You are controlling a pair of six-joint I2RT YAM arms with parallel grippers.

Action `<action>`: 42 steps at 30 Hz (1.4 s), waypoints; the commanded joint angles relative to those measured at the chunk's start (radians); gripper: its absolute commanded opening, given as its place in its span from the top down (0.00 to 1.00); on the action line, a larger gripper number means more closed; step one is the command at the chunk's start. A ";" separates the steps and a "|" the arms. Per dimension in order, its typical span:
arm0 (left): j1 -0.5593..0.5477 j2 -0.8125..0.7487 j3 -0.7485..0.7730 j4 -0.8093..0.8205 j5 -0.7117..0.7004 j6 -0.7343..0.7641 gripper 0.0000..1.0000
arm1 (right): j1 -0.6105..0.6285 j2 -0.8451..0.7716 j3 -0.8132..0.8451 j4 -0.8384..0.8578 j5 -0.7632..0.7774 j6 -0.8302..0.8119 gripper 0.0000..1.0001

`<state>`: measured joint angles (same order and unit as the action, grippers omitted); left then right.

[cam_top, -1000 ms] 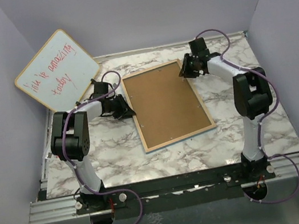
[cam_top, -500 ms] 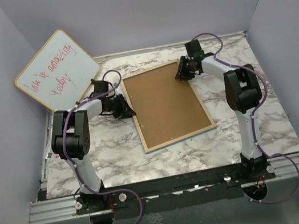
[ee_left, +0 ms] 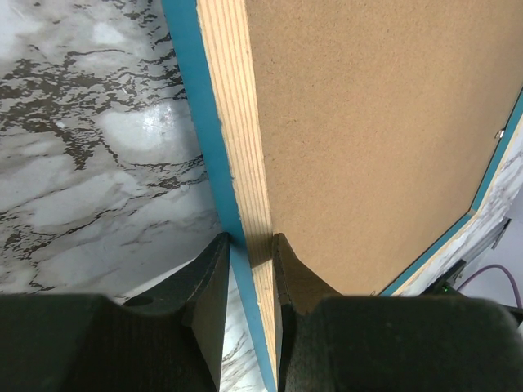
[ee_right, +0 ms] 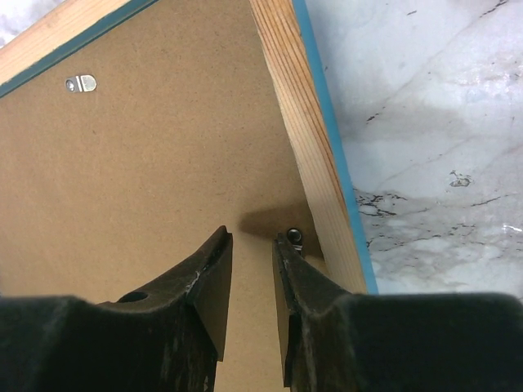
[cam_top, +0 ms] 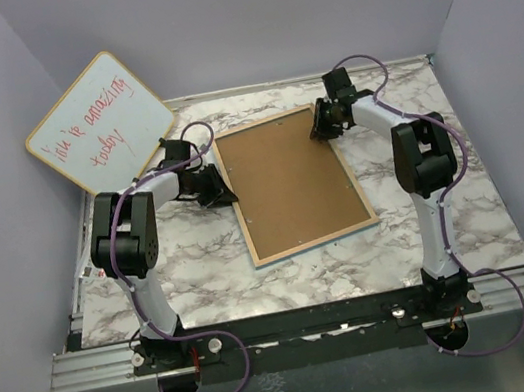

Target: Put the photo into the frame

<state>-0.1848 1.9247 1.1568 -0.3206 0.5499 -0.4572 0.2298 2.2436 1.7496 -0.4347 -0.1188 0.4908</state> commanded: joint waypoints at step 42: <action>0.022 -0.062 0.072 0.141 -0.089 0.074 0.43 | -0.024 0.126 0.227 0.236 -0.304 0.183 0.65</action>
<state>-0.1692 1.9041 1.1969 -0.2657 0.5053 -0.3733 0.2077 2.2627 1.9079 -0.2409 -0.3256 0.5861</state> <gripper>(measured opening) 0.507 0.352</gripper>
